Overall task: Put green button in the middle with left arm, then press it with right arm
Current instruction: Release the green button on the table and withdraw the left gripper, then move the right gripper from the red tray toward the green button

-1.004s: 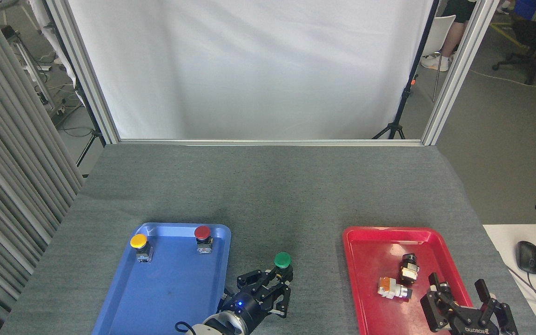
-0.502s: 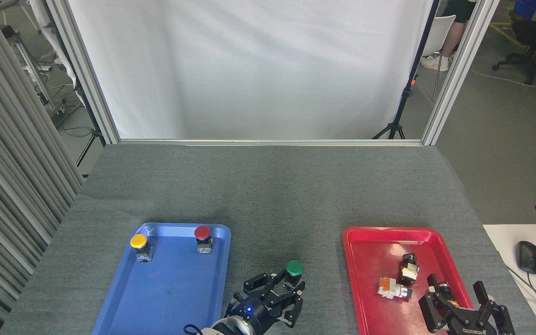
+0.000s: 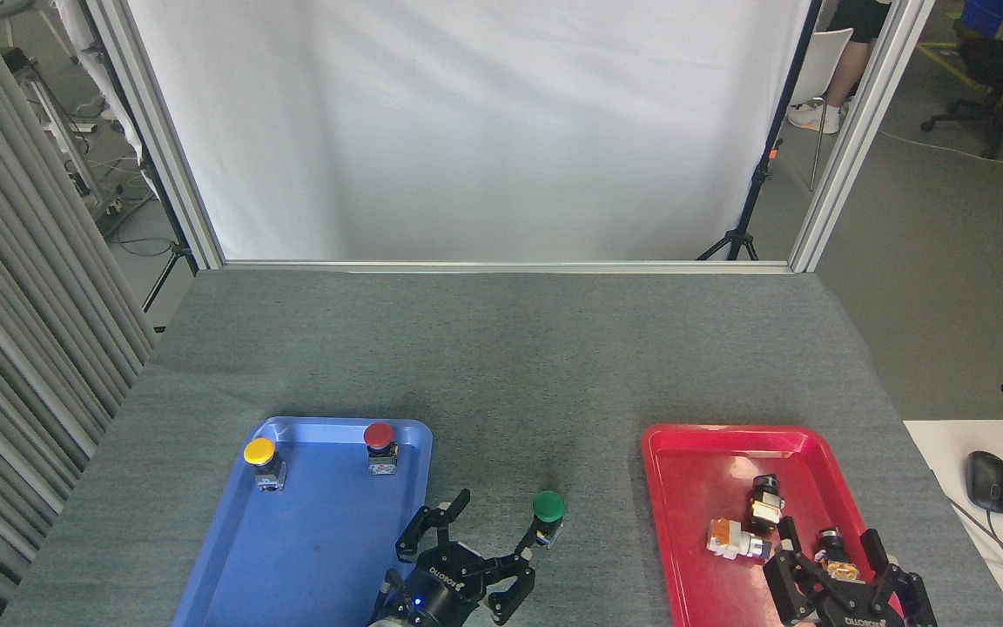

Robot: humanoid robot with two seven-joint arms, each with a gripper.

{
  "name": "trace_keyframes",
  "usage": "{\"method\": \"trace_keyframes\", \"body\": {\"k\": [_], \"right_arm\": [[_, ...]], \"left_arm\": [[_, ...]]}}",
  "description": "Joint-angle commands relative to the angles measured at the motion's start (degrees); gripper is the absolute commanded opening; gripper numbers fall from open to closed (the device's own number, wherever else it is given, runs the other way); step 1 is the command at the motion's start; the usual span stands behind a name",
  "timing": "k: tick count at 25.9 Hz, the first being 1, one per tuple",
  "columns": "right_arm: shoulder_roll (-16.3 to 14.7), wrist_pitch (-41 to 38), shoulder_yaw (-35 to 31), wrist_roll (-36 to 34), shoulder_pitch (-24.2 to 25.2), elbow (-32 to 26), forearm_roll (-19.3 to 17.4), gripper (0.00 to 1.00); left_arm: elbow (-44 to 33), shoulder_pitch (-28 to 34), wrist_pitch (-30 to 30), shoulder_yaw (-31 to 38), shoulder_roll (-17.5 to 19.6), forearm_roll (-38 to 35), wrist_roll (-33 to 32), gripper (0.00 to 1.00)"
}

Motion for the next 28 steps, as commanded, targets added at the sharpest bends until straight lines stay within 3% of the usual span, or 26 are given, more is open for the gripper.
{"method": "trace_keyframes", "body": {"k": [1,3,7,12,15,25,28], "right_arm": [[0.16,-0.53,0.28,0.03,0.05,0.10,0.43,1.00],[0.16,-0.35,1.68,0.03,-0.04,0.10,0.61,1.00],[0.25,0.44,4.58,0.12,-0.39,0.27,2.81,1.00],[2.71,2.11,7.13,0.38,-0.91,0.45,8.52,0.98],[3.50,2.64,10.47,0.30,-3.02,2.12,9.22,0.91],[5.70,8.61,23.74,0.30,-11.81,10.73,9.49,0.40],[6.58,10.28,26.64,0.38,-13.04,11.70,11.94,0.22]], "left_arm": [[-14.59,9.00,11.72,3.68,6.15,0.15,0.11,0.99],[-18.37,11.82,14.00,8.08,8.09,0.41,0.02,0.99],[-19.07,13.31,14.00,15.20,7.82,1.82,-0.59,0.99],[-19.07,13.57,13.92,15.73,8.09,2.35,-0.07,0.99],[-18.98,13.57,13.74,15.73,8.00,2.35,-0.15,0.99],[-18.11,13.57,13.65,15.73,8.00,5.16,-0.42,0.99],[-18.11,13.57,13.65,15.73,7.91,5.42,-0.42,0.99]]}}
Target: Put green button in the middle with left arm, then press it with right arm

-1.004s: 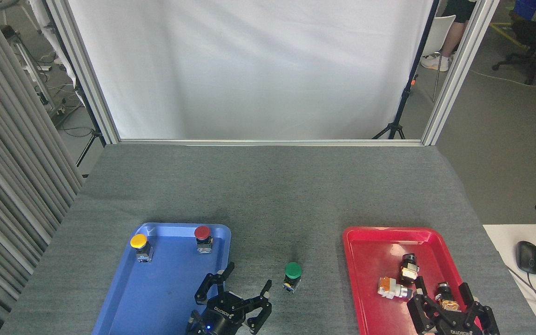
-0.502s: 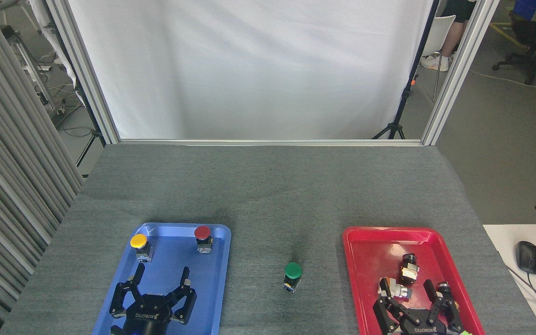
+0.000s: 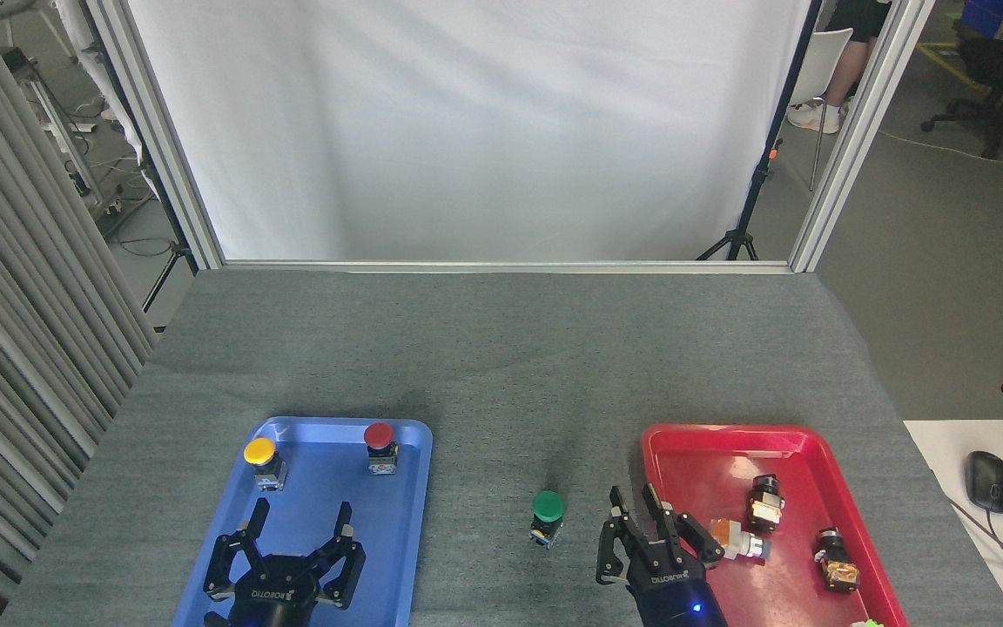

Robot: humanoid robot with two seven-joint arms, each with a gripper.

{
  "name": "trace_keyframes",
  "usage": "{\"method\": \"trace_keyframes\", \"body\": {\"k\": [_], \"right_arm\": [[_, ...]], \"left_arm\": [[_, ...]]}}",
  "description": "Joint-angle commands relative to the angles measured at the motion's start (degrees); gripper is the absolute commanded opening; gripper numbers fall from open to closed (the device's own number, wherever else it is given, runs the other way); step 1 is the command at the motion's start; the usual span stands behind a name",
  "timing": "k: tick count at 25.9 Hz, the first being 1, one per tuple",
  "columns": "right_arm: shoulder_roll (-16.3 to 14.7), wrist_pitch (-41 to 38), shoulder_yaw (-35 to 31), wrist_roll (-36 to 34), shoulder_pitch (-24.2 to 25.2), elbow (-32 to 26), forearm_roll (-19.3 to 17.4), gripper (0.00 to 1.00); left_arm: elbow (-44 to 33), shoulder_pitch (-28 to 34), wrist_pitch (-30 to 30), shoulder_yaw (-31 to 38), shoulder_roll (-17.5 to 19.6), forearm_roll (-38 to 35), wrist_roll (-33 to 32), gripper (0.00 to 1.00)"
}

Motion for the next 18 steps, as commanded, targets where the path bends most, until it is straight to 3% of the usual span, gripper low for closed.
{"method": "trace_keyframes", "body": {"k": [1,4,18], "right_arm": [[1.23,2.55,3.92,-0.03,-1.95,2.00,3.04,0.19],[2.38,4.66,5.94,0.06,-3.27,3.94,4.71,0.17],[5.54,7.73,10.95,0.06,-8.28,14.04,4.71,0.16]], "left_arm": [[0.11,-0.09,0.03,0.00,-0.03,0.55,-0.05,0.99],[0.37,-0.18,0.12,0.00,0.06,0.64,-0.23,0.99],[1.34,-0.26,0.20,0.09,0.06,1.08,-0.14,0.99]]}}
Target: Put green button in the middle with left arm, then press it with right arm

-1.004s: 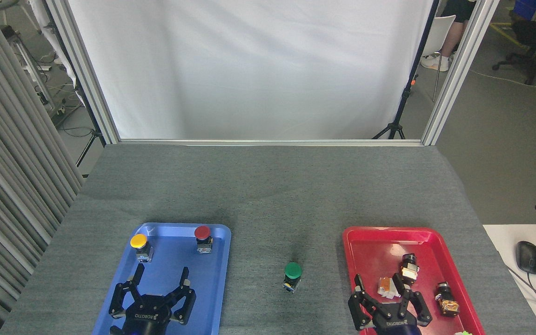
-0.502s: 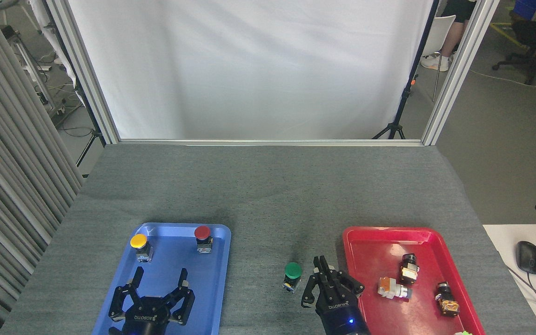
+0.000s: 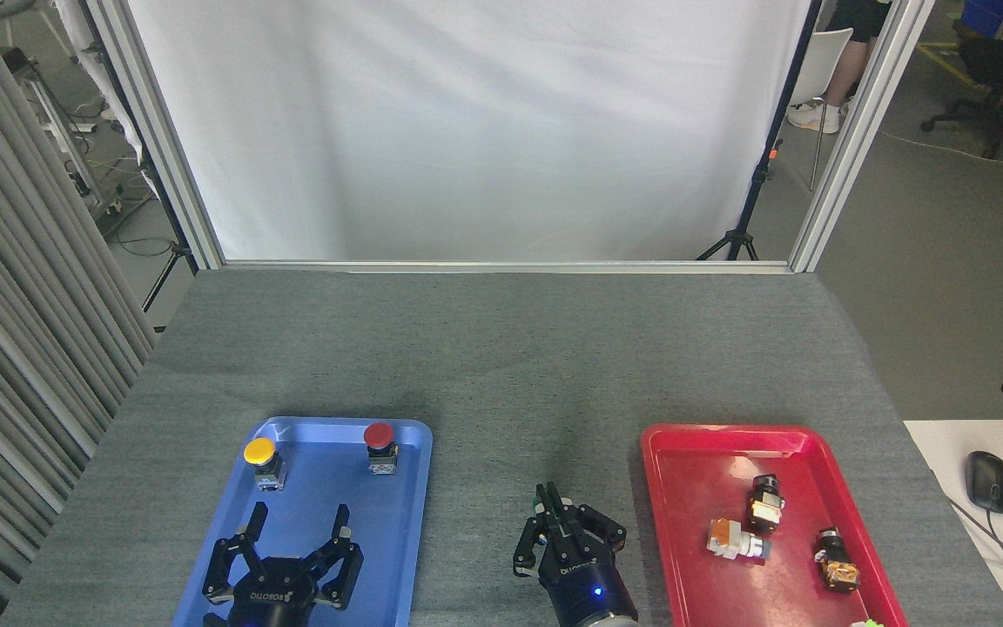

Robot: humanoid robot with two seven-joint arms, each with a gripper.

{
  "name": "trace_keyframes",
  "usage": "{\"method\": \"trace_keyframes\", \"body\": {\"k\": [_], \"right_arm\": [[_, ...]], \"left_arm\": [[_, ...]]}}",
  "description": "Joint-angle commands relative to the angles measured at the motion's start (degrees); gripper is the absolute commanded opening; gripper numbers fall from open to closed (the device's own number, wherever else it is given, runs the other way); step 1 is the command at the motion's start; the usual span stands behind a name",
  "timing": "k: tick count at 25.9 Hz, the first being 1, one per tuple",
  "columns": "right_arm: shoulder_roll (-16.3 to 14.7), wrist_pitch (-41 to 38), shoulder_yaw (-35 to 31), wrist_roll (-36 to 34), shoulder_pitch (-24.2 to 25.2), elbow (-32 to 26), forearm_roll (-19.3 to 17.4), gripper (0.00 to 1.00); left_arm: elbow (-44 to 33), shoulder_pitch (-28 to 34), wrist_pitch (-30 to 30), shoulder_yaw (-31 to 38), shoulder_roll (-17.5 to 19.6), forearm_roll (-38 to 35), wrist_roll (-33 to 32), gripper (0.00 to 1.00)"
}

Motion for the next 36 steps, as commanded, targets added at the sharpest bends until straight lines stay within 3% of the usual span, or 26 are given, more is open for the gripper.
{"method": "trace_keyframes", "body": {"k": [1,4,9,18,28,31,32,35,36], "right_arm": [[0.43,0.88,0.66,0.03,-0.46,1.96,-0.03,0.16],[0.52,1.58,0.83,-0.06,-0.46,3.37,-0.03,0.15],[0.61,1.93,1.45,-0.06,-0.55,5.13,-0.03,0.00],[0.87,1.93,1.80,-0.59,-0.72,5.66,-0.38,0.00],[0.08,2.46,-1.27,-0.76,-0.37,-0.58,-0.56,0.04],[-0.10,2.37,-3.65,-0.76,0.16,-2.69,-0.56,0.20],[-0.10,2.37,-4.61,-0.76,0.33,-3.13,-0.56,0.32],[-0.54,1.49,-9.89,-0.94,2.09,-5.07,-0.64,0.90],[-0.54,0.79,-12.17,-1.46,3.06,-6.03,-0.73,0.98]], "left_arm": [[0.29,0.01,0.07,0.05,0.00,0.11,0.11,0.99],[0.55,0.01,0.07,0.05,0.00,0.29,0.11,0.99],[1.25,0.10,0.07,0.05,0.00,0.29,0.11,0.99],[1.43,-0.17,0.07,0.57,0.00,0.38,-0.07,0.99],[1.34,-0.69,-0.11,1.36,0.27,1.43,-0.15,0.99],[1.34,-0.69,-0.11,1.36,0.36,1.43,-0.24,0.99],[1.34,-0.61,-0.11,1.36,0.36,1.43,-0.24,0.99],[1.16,-0.43,-0.11,1.36,0.36,1.43,-0.24,0.99],[1.08,-0.34,-0.11,1.36,0.36,1.43,-0.24,0.99]]}}
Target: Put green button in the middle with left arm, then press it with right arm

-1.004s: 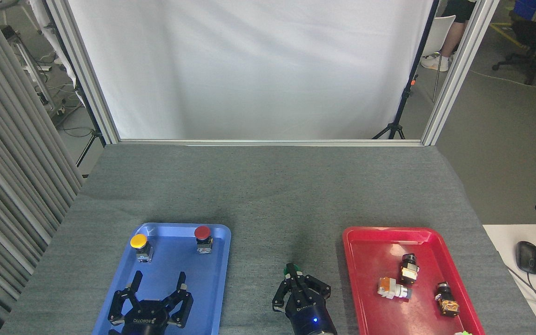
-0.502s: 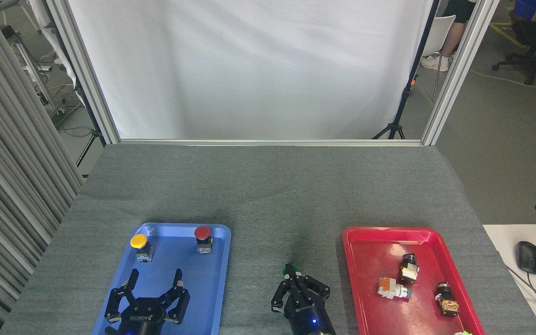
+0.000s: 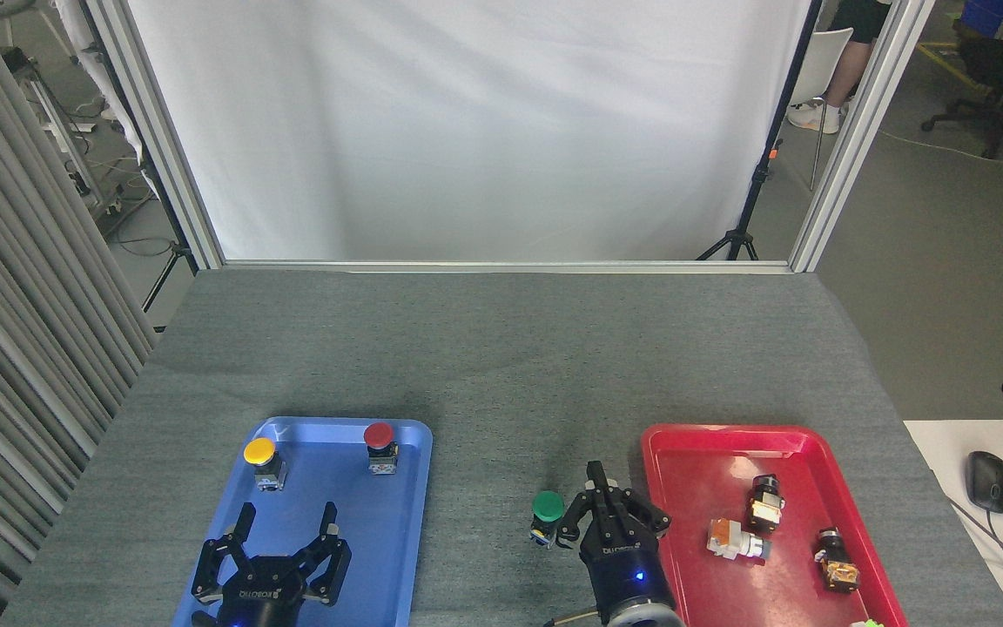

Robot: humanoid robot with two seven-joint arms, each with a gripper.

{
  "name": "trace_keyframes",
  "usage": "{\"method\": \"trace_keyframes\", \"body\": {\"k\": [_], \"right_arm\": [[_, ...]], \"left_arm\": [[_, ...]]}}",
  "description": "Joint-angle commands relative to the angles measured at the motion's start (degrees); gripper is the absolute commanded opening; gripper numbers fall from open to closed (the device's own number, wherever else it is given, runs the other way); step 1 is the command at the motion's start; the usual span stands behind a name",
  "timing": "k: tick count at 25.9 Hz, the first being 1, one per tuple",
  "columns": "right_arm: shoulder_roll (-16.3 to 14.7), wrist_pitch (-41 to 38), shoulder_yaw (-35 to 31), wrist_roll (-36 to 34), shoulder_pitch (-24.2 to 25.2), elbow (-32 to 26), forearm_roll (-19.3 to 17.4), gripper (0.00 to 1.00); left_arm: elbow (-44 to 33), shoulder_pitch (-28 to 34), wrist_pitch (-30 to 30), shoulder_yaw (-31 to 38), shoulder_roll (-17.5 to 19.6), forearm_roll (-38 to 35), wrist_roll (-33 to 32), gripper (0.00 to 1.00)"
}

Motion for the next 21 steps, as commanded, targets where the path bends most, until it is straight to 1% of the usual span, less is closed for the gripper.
{"method": "trace_keyframes", "body": {"k": [1,3,5,9,11,14,18,21], "right_arm": [[-0.22,-2.47,-6.94,-1.65,2.93,-2.89,-0.14,0.99],[-0.93,-6.51,-10.98,-3.94,4.60,-4.03,-0.14,0.99],[-2.33,-9.67,-15.11,-4.73,6.71,-5.44,-0.23,1.00],[-3.56,-11.87,-20.47,-4.82,10.05,-7.72,-0.23,1.00],[-4.53,-11.70,-21.88,-4.64,11.64,-10.27,-0.23,1.00],[-4.88,-11.61,-23.37,-4.64,13.75,-13.70,-0.85,1.00],[-5.41,-11.61,-23.55,-4.38,15.24,-14.58,-3.04,1.00],[-6.02,-11.78,-24.25,-4.73,15.68,-16.25,-3.39,1.00]], "left_arm": [[-0.27,0.18,0.02,0.00,0.01,0.01,-0.03,0.99],[-0.53,0.18,-0.24,-0.09,0.10,-0.17,-0.03,0.99],[-0.71,0.01,-1.73,0.00,0.10,-0.35,0.05,0.99],[-0.62,-0.08,-2.61,0.00,0.10,-0.35,0.05,0.99],[-0.62,-0.08,-2.61,0.00,0.19,-0.35,0.05,0.99],[-0.53,-0.08,-2.61,0.00,0.10,-0.26,0.05,0.99],[-0.44,-0.17,-2.52,0.00,0.10,-0.17,0.05,0.99],[-0.44,-0.08,-2.52,0.00,0.10,-0.17,0.05,0.99]]}}
